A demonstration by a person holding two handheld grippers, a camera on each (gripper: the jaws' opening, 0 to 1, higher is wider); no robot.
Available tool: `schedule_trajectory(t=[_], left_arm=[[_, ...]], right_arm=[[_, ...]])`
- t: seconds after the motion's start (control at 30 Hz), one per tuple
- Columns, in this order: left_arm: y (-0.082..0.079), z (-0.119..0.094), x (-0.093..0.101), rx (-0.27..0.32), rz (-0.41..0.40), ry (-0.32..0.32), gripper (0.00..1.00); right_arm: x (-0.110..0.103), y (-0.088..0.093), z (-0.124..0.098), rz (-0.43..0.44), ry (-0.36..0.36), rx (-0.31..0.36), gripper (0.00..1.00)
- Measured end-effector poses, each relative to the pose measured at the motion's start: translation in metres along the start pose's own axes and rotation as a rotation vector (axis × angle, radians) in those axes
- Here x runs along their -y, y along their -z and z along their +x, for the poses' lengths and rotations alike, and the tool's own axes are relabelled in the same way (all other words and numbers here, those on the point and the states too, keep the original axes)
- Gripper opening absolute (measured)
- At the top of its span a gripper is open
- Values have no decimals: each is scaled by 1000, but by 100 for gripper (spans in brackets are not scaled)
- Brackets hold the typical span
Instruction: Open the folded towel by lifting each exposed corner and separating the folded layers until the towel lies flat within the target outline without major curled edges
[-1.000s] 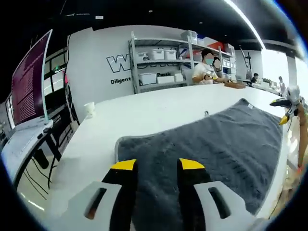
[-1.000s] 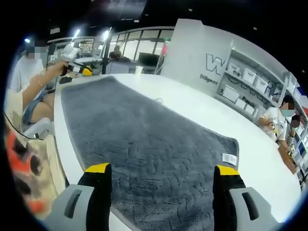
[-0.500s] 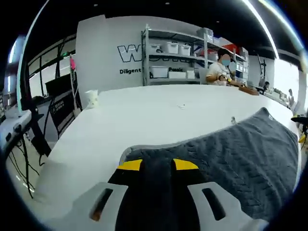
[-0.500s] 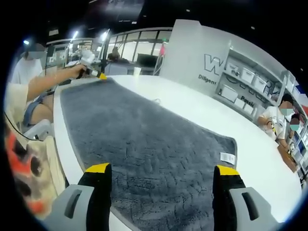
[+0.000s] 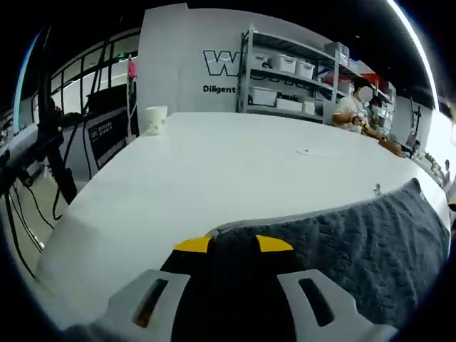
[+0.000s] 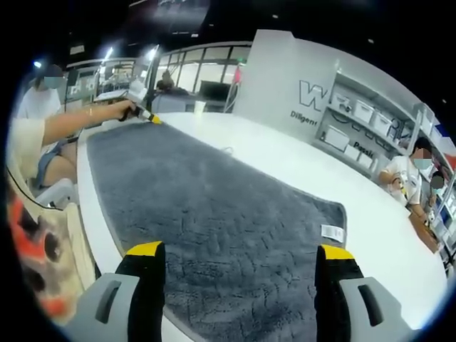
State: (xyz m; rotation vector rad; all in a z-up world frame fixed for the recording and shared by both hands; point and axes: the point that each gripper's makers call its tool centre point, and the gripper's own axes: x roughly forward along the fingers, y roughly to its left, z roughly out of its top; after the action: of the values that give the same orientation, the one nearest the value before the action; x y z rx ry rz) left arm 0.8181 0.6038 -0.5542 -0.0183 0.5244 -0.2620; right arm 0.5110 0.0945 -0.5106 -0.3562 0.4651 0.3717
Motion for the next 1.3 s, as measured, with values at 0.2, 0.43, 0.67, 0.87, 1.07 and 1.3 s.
schedule_trajectory(t=[0.2, 0.43, 0.67, 0.87, 1.07, 1.3], left_arm=[[1, 4, -1, 11, 14, -17, 21], [-7, -8, 4, 18, 17, 4, 26], [-15, -47, 44, 84, 40, 133, 38], [0, -83, 69, 122, 82, 180, 59], [11, -125, 99, 193, 41, 333, 81], [44, -167, 116, 181, 96, 412, 89]], right_arm=[[0, -1, -3, -2, 3, 7, 86], [7, 0, -9, 15, 20, 17, 86], [11, -1, -11, 30, 34, 29, 85], [10, -1, -8, 23, 27, 27, 84], [14, 1, -2, 30, 39, 15, 84], [17, -7, 5, -42, 62, 59, 82]])
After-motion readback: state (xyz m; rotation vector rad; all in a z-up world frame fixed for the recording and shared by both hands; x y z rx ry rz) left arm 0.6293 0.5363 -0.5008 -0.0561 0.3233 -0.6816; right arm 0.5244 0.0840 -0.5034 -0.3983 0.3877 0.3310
